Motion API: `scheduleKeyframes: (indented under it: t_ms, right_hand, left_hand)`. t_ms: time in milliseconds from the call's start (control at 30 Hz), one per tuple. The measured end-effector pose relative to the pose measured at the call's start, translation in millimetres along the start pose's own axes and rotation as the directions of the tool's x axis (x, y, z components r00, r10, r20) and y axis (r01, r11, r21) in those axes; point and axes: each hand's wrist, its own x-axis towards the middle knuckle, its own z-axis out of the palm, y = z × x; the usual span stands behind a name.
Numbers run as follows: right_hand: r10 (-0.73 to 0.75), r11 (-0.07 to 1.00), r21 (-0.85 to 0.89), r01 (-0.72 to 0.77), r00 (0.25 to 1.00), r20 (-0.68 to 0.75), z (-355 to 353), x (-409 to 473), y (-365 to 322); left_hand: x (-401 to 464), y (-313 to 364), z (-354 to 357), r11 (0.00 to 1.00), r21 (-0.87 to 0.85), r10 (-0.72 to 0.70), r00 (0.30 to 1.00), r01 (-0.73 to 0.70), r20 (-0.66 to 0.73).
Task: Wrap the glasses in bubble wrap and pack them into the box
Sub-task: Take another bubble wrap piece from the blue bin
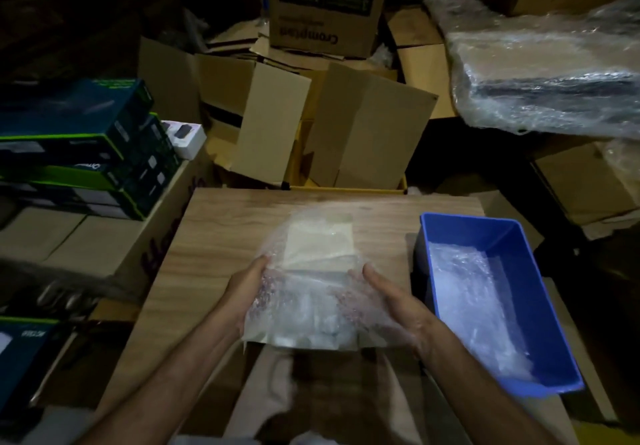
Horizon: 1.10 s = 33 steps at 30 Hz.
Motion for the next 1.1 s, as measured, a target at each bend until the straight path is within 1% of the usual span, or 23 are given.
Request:
scheduleKeyframes:
  t_ms: [33, 100, 167, 200, 267, 333, 367, 433, 500, 533, 567, 633, 700, 733, 767, 833, 867, 900, 933, 967, 1000, 1067, 1100]
  right_hand:
    - [0.006, 0.999, -0.036, -0.006, 1.000, -0.002, -4, 2, 5]
    - [0.006, 0.990, -0.140, -0.012, 0.999, -0.044, -5, 6, 9]
    - [-0.014, 0.978, -0.208, -0.017, 0.989, -0.146, 0, 9, 9]
    - [-0.046, 0.973, -0.231, -0.005, 0.976, -0.215, 0, 12, 11]
    - [-0.131, 0.952, -0.306, 0.025, 0.935, -0.330, 1, 17, 12]
    - [-0.189, 0.926, -0.376, 0.026, 0.895, -0.404, -2, 19, 14]
    - [-0.199, 0.930, -0.366, 0.033, 0.882, -0.426, -5, 20, 16]
    - [-0.243, 0.934, -0.349, 0.077, 0.852, -0.464, -6, 21, 18]
    - [-0.361, 0.897, -0.418, 0.145, 0.787, -0.500, -12, 25, 21]
    - [-0.439, 0.853, -0.491, 0.176, 0.750, -0.495, -13, 24, 20]
    - [-0.515, 0.801, -0.559, 0.215, 0.723, -0.460, -17, 24, 20]
    - [-0.602, 0.702, -0.650, 0.290, 0.729, -0.326, -23, 19, 19]
    - [-0.607, 0.617, -0.730, 0.294, 0.769, -0.202, -29, 14, 17]
    - [-0.590, 0.595, -0.753, 0.282, 0.790, -0.170, -28, 10, 15]
    - [-0.580, 0.585, -0.761, 0.280, 0.800, -0.151, -29, 9, 14]
    - [-0.551, 0.593, -0.765, 0.253, 0.820, -0.156, -30, 6, 11]
    - [-0.517, 0.591, -0.775, 0.223, 0.842, -0.153, -29, 4, 9]
    - [-0.491, 0.559, -0.808, 0.186, 0.859, -0.143, -30, 3, 7]
    - [-0.472, 0.491, -0.860, 0.144, 0.873, -0.124, -29, 2, 5]
    - [-0.472, 0.400, -0.912, 0.095, 0.874, -0.116, -27, 1, 5]
    - [-0.481, 0.310, -0.949, 0.050, 0.869, -0.111, -25, 1, 5]
    - [-0.514, 0.152, -0.988, -0.014, 0.853, -0.091, -23, 1, 3]
    - [-0.520, 0.095, -0.995, -0.038, 0.850, -0.082, -21, 2, 2]
  left_hand:
    - [-1, -1, -5, 0.999, -0.018, -0.031, 0.999, 0.031, 0.009]
    - [4, -6, -12, 0.998, 0.008, -0.056, 0.998, 0.056, 0.029]
    - [3, -9, -15, 0.998, 0.050, -0.048, 0.998, 0.046, 0.038]
    - [3, -11, -17, 0.997, 0.068, -0.028, 0.998, 0.024, 0.050]
    - [2, -14, -21, 0.990, 0.123, 0.056, 0.995, -0.066, 0.079]
    - [2, -16, -28, 0.980, 0.132, 0.134, 0.983, -0.151, 0.127]
    - [0, -18, -31, 0.978, 0.109, 0.164, 0.977, -0.179, 0.139]
    - [0, -22, -32, 0.967, 0.064, 0.237, 0.965, -0.245, 0.110]
    - [-1, -24, -31, 0.953, 0.031, 0.301, 0.952, -0.303, 0.058]
    - [-1, -24, -32, 0.948, 0.033, 0.314, 0.948, -0.316, 0.039]
    - [-1, -24, -34, 0.942, 0.050, 0.332, 0.943, -0.333, 0.033]
    - [5, -27, -41, 0.919, 0.108, 0.370, 0.925, -0.378, 0.087]
    - [7, -28, -46, 0.912, 0.076, 0.386, 0.906, -0.403, 0.170]
    - [8, -28, -49, 0.916, 0.054, 0.380, 0.901, -0.398, 0.208]
    - [8, -26, -52, 0.920, 0.038, 0.367, 0.893, -0.389, 0.259]
    - [8, -23, -57, 0.931, 0.066, 0.310, 0.870, -0.360, 0.383]
    - [9, -22, -59, 0.934, 0.089, 0.277, 0.860, -0.345, 0.428]
    - [9, -22, -62, 0.935, 0.104, 0.256, 0.851, -0.338, 0.459]
    - [9, -22, -65, 0.929, 0.126, 0.251, 0.842, -0.348, 0.478]
    - [10, -22, -66, 0.909, 0.170, 0.259, 0.836, -0.380, 0.484]
    - [9, -19, -65, 0.864, 0.263, 0.271, 0.838, -0.429, 0.474]
    - [8, -16, -61, 0.699, 0.490, 0.330, 0.843, -0.520, 0.425]
    - [9, -16, -58, 0.619, 0.562, 0.374, 0.835, -0.548, 0.403]
